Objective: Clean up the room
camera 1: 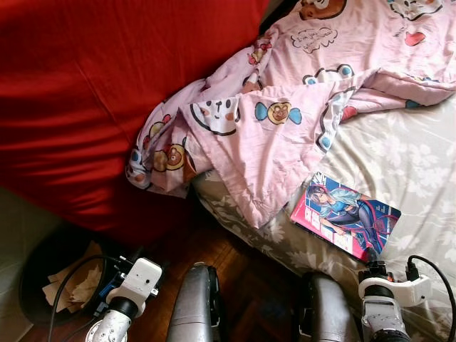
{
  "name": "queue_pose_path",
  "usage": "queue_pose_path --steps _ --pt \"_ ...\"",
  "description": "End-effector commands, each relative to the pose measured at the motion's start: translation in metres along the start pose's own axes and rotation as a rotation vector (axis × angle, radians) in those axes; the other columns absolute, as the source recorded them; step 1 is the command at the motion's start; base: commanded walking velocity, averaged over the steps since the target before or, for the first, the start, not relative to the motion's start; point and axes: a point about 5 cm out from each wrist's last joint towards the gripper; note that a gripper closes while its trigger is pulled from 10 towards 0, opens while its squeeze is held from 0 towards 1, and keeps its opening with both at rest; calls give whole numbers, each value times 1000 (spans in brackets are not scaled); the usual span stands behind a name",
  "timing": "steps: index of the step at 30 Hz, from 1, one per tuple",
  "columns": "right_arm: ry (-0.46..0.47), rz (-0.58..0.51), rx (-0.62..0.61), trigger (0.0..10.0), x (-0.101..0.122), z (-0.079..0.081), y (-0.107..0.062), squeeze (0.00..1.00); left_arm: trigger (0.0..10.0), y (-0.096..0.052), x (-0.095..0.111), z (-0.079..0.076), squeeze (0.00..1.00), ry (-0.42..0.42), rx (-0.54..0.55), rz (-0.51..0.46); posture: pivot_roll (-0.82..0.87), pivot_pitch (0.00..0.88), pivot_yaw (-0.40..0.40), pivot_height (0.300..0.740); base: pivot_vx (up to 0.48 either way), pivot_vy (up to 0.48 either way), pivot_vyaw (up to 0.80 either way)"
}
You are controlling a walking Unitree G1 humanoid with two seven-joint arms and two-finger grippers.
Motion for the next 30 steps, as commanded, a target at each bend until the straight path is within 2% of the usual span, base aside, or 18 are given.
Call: queue_pose_path --steps 1,10,18,19,20,21,28,29,30 --pt "40 68 -99 10000 -19 -22 -16 0 10000 -9 -12 0 0 15 -7 62 105 312 197 605 0 0 0" --pt "81 98 48 10000 -25 -18 -20 0 10000 -8 -13 2 0 23 6 67 95 311 194 605 0 0 0" --pt "74 91 146 10000 -22 -27 -31 0 10000 -7 -13 4 0 33 10 70 88 314 203 605 0 0 0" --pt "73 93 149 10000 -21 -28 -32 647 10000 -7 -13 4 0 34 9 70 89 315 204 605 0 0 0" --pt "73 95 150 10000 -21 -29 -32 647 10000 -7 -13 4 0 35 8 70 89 315 204 605 0 0 0" --pt "78 100 147 10000 -20 -31 -33 1000 10000 -7 -13 4 0 35 8 70 89 315 204 605 0 0 0" --pt "60 89 122 10000 -15 -37 -35 1000 10000 -6 -13 4 0 37 10 70 92 312 205 605 0 0 0" --pt "57 84 116 10000 -13 -38 -35 0 10000 -6 -13 4 0 37 10 70 93 312 208 605 0 0 0" --pt "57 84 116 10000 -13 -38 -35 0 10000 -6 -13 4 0 37 10 70 93 312 208 605 0 0 0"
Point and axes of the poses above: a point about 5 cm out from each wrist's last joint towards the gripper, its own y axis pointing out of the wrist towards the gripper, its own x axis along the axis of the wrist's last joint, z = x × y, and after that the axes turned 3 degrees about -y, right-handed
